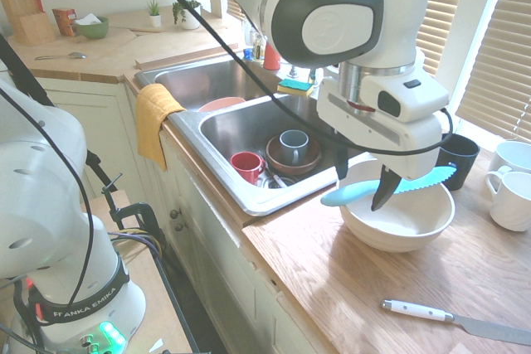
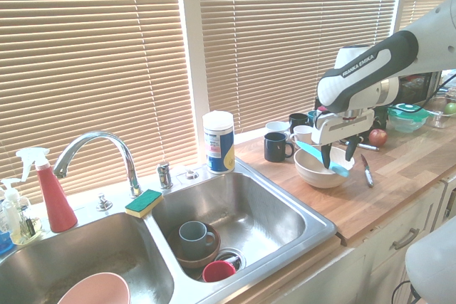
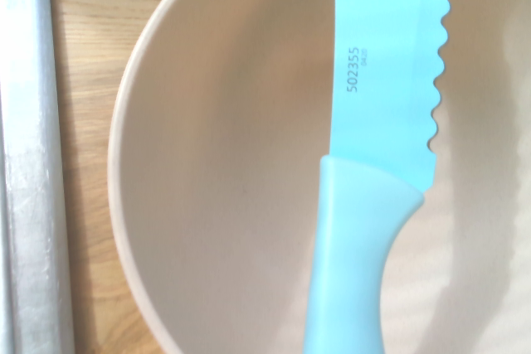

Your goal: Put the knife into the sink

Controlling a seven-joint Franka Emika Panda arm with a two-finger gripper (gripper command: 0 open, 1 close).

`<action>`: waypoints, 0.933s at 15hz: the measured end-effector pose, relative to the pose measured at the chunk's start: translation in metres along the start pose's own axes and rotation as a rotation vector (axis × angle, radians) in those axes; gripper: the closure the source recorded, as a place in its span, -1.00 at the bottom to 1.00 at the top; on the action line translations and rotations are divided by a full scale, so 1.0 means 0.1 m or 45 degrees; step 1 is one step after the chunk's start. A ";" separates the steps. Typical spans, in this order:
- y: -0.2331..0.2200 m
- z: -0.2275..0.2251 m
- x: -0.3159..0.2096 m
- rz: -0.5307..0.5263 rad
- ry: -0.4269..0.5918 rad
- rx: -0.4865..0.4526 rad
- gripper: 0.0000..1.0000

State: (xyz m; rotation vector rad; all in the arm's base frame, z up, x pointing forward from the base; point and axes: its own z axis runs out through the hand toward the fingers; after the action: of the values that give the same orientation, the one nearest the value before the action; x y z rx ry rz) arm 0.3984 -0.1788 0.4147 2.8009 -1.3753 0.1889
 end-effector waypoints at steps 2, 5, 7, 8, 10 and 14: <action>-0.03 0.07 0.04 0.001 0.021 0.014 1.00; -0.06 0.14 0.06 0.004 0.025 0.026 1.00; -0.11 0.15 0.05 -0.004 0.033 0.038 1.00; -0.13 0.16 0.04 -0.015 0.043 0.045 1.00; -0.15 0.20 0.04 -0.026 0.050 0.048 1.00; -0.19 0.32 0.05 -0.034 0.046 0.045 1.00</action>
State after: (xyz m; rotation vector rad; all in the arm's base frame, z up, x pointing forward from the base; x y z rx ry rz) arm 0.4196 -0.1730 0.3841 2.8280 -1.3392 0.2648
